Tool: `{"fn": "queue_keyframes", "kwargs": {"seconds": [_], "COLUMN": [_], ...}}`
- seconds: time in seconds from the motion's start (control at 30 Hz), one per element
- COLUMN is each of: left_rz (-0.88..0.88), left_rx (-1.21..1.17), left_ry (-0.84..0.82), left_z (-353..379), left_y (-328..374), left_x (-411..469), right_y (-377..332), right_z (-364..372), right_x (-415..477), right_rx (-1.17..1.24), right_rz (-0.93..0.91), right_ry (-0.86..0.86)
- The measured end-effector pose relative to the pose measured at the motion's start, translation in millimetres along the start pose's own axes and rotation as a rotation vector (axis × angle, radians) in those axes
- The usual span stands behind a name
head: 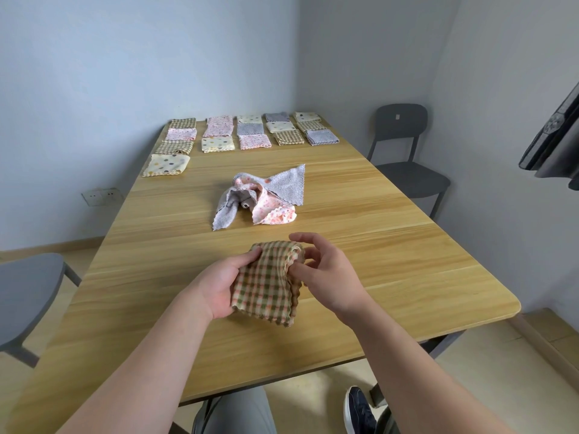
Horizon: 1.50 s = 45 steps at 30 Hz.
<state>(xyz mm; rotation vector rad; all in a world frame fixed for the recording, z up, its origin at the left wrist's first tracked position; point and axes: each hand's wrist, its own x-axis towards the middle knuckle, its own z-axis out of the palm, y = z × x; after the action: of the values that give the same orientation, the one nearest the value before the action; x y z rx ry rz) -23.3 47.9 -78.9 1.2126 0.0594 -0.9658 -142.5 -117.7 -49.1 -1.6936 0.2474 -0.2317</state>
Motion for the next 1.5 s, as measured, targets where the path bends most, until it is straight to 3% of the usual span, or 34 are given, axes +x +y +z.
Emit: {"fn": "queue_keyframes", "kwargs": {"seconds": [0.13, 0.4, 0.57, 0.8, 0.97, 1.17, 1.5], "left_rz": [0.005, -0.001, 0.012, 0.025, 0.016, 0.029, 0.003], "left_rx": [-0.016, -0.098, -0.115, -0.174, -0.188, -0.156, -0.001], "left_ry": [-0.011, -0.028, -0.032, -0.056, -0.102, -0.064, -0.018], "left_z": [0.7, -2.3, -0.7, 0.0, -1.6, 1.1, 2.6], "left_y": [-0.5, 1.9, 2.6, 2.8, 2.4, 1.6, -0.5], "left_x": [-0.5, 1.1, -1.4, -3.6, -5.2, -4.3, -4.9], "right_y": [-3.3, 0.1, 1.3, 4.1, 6.0, 5.2, 6.7], "right_z": [-1.3, -9.6, -6.7, -6.2, -6.0, -5.2, -1.8], "right_x": [-1.1, -3.3, -3.9, -1.4, -1.9, 0.1, 3.7], "right_rx": [-0.001, -0.001, -0.004, 0.264, 0.299, -0.02, -0.143], "right_rz": [0.012, -0.003, -0.036, 0.016, 0.011, -0.031, -0.031], "right_ry": [-0.008, -0.185, -0.155, -0.133, -0.168, -0.009, 0.092]}}
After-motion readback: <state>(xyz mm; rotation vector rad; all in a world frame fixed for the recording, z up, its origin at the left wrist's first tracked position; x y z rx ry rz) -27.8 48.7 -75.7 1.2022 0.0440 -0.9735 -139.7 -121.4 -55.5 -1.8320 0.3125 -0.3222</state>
